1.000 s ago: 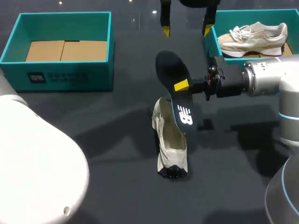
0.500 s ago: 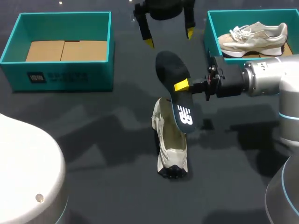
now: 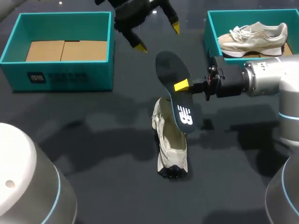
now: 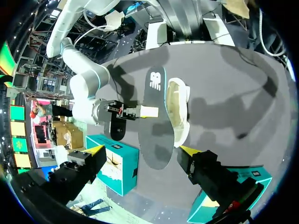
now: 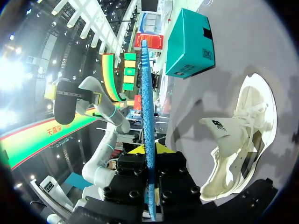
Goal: Take the shoe out of the shoebox, open the shoe tongue, remove and reinsert the insole, then place the shoe into the shoebox
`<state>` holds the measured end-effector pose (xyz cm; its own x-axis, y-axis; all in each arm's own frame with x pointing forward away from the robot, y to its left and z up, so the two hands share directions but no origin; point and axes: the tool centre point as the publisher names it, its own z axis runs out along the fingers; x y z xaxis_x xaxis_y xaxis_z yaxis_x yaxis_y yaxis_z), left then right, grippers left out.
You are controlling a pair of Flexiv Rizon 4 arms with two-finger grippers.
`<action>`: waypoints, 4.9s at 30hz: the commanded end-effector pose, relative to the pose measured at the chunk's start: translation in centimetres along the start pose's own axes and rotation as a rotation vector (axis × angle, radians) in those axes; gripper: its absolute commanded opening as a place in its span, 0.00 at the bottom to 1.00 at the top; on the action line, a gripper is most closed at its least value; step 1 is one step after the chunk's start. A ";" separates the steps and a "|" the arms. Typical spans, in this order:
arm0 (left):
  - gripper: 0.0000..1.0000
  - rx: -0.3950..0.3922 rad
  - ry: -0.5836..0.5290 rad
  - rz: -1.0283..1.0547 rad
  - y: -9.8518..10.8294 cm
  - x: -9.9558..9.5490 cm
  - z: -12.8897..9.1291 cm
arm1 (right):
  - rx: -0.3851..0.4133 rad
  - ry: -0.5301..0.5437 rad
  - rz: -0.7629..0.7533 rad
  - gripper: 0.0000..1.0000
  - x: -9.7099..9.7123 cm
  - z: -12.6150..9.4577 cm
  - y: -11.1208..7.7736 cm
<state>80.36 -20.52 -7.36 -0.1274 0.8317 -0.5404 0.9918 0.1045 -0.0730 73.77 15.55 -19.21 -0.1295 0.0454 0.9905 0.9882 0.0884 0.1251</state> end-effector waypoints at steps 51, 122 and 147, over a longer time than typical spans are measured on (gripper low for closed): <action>1.00 -0.079 -0.872 0.152 -1.1 8.1 4.7 | -0.001 -0.001 0.000 0.00 0.0 0.0 -0.1; 0.15 -0.117 -0.974 0.066 -1.4 5.5 10.9 | -0.071 0.025 0.046 0.00 0.1 4.1 -0.1; 0.00 -0.115 -0.931 0.063 -2.4 7.2 9.6 | -0.032 -0.083 -0.103 1.00 0.4 -0.9 -1.5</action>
<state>77.77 -21.17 -19.52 0.0277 0.0581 -0.9979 0.9850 0.1686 0.0371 73.11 17.08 -19.94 -0.2320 0.0596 0.9709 0.9727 0.0174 0.2313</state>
